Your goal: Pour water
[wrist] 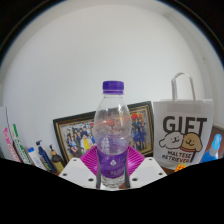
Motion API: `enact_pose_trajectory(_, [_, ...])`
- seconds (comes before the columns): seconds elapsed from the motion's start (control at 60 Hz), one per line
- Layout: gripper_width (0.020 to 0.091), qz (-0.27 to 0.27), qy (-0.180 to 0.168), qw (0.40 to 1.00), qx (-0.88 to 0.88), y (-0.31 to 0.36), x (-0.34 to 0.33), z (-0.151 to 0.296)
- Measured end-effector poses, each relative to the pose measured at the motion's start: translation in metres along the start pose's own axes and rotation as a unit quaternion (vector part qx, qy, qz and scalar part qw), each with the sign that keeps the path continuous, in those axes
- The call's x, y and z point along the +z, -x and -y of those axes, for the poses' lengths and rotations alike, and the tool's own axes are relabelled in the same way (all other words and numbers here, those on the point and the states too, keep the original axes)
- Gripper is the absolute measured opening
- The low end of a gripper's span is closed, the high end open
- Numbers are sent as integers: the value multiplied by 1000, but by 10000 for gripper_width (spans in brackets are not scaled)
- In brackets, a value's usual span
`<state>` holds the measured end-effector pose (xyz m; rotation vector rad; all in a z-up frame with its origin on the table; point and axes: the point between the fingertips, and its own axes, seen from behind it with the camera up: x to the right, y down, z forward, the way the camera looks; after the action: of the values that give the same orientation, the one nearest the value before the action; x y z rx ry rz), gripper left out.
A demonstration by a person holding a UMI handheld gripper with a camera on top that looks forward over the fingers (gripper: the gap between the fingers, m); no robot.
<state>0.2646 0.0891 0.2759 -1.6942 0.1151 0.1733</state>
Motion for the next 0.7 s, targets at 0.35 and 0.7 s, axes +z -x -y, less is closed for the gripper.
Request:
enact_pose_trajectory(0.35, [320,-49,49,993,-99,-108,26,-116])
enact_pose_trajectory(0.7, [384,-56,48,994,-85,-134,27,-164])
